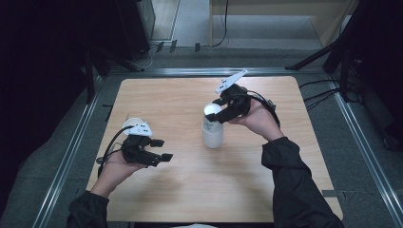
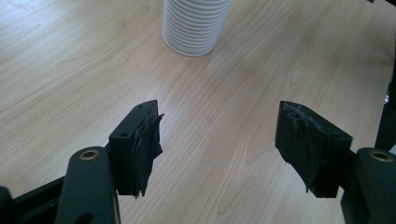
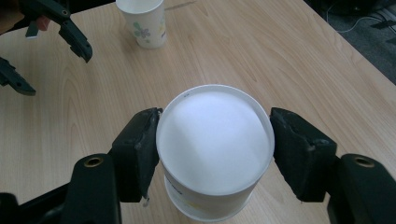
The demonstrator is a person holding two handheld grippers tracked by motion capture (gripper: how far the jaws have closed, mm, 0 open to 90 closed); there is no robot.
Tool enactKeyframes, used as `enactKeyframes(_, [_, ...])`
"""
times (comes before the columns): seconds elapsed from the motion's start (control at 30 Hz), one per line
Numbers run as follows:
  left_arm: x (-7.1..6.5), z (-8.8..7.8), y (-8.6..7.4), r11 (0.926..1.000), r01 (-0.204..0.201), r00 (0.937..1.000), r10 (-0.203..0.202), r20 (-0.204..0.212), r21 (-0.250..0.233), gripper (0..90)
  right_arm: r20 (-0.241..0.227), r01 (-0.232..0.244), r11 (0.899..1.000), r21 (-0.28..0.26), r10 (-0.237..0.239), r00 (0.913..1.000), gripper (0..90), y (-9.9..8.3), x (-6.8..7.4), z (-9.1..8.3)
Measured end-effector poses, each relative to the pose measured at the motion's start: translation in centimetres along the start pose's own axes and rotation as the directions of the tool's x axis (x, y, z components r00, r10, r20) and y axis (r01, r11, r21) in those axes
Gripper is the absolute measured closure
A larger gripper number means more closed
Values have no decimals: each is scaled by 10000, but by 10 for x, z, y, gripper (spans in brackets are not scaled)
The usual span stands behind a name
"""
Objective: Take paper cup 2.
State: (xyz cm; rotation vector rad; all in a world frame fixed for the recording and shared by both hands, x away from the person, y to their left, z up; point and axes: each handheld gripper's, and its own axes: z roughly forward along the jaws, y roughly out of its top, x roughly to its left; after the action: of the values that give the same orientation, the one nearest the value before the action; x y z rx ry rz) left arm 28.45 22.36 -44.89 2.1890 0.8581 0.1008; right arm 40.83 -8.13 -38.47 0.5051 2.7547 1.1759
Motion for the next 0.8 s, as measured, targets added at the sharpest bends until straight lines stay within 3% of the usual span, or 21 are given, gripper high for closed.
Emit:
enactKeyframes(0.3, [-1, 13, 7, 9999, -112, 9999, 112, 0, -4, 307, 27, -19, 9999, -164, 20, 10000, 359, 2, 1, -4])
enactKeyframes(0.47, [2, 22, 13, 10000, -41, 9998, 41, -208, -37, 307, 8, -64, 9994, -328, 65, 10000, 359, 3, 1, -9])
enactKeyframes(0.67, [9, 42, 28, 9997, 175, 9998, -177, -126, -145, 306, 43, 22, 9996, -271, -20, 10000, 360, 5, 3, -9])
enactKeyframes(0.8, [8, 52, 38, 9997, 105, 9999, -108, -128, -223, 302, 41, -82, 9996, -283, 83, 10000, 360, 5, 2, -8])
